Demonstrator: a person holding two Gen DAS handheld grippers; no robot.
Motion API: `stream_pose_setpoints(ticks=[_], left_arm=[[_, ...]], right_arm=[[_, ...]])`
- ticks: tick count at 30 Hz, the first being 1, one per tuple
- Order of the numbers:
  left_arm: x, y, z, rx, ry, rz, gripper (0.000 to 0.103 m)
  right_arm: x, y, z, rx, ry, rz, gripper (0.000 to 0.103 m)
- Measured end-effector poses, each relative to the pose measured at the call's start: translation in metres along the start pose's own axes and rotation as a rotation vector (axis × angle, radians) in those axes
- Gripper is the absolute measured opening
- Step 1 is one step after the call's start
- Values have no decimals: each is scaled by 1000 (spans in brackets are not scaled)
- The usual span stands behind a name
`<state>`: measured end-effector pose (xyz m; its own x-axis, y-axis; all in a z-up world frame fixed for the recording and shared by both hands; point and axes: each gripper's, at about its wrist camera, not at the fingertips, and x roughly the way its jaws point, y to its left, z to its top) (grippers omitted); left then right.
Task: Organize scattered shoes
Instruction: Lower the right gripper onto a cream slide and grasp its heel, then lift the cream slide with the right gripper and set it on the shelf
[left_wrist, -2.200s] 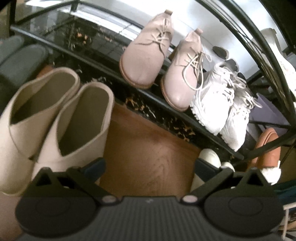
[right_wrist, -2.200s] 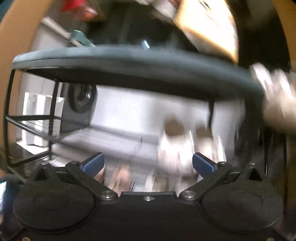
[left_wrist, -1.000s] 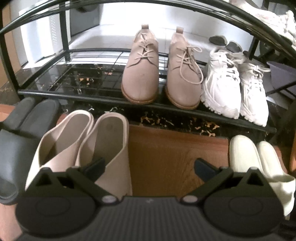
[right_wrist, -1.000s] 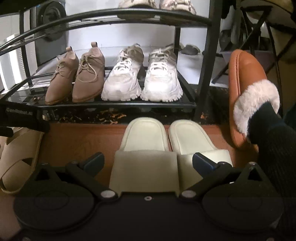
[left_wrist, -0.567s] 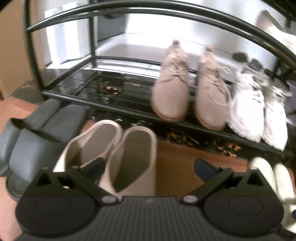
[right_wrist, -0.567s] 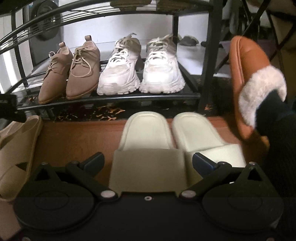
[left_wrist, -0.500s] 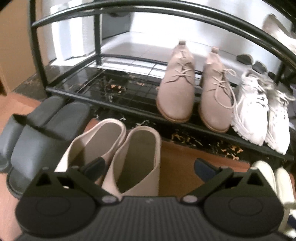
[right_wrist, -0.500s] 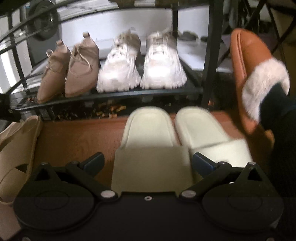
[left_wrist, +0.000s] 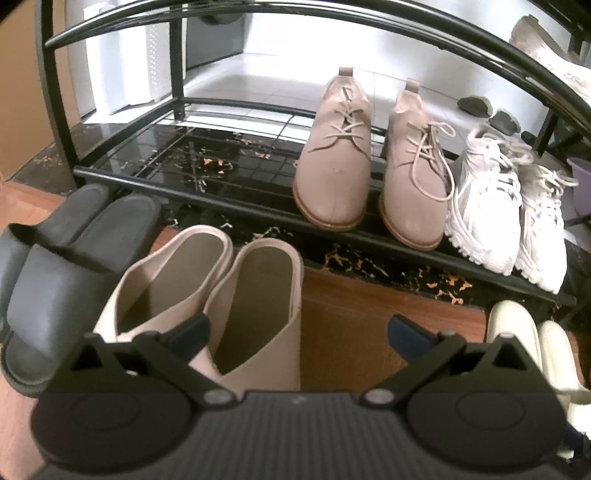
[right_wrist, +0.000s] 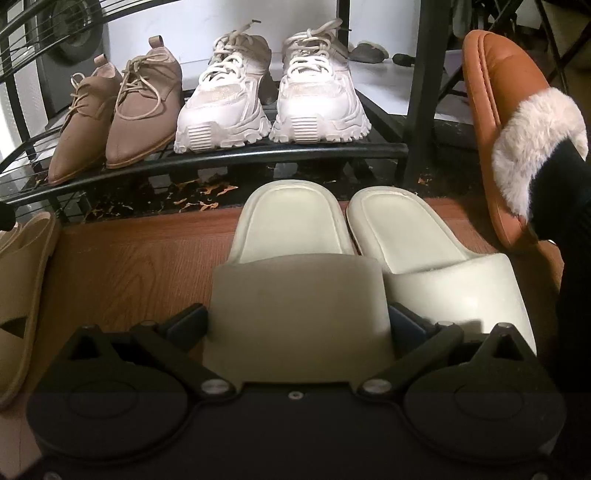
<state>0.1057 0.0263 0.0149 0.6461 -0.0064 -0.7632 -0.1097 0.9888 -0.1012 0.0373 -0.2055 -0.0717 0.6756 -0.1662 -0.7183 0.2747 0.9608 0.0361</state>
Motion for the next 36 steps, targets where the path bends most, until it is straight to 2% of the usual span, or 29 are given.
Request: stream_pose_setpoints(ticks=[5, 13, 16, 20, 24, 30, 36], left_arm=[[1, 0, 0, 3, 12, -2, 102], [2, 5, 1, -35, 15, -19, 102], [5, 5, 1, -35, 24, -3, 102], [9, 7, 2, -45, 46, -4, 102], [9, 7, 1, -41, 53, 0, 102], [5, 8, 2, -50, 57, -16, 102], [-1, 10, 3, -71, 44, -30, 102]], right_arm=[[3, 2, -1, -8, -7, -3, 103], [-12, 1, 7, 75, -38, 95, 100], [-18, 2, 10, 135, -32, 159, 100], [-31, -5, 9, 190, -21, 190, 100], [-67, -16, 12, 249, -56, 220, 100], [-132, -19, 14, 249, -144, 261, 100], [-182, 8, 31, 171, -266, 349, 100]])
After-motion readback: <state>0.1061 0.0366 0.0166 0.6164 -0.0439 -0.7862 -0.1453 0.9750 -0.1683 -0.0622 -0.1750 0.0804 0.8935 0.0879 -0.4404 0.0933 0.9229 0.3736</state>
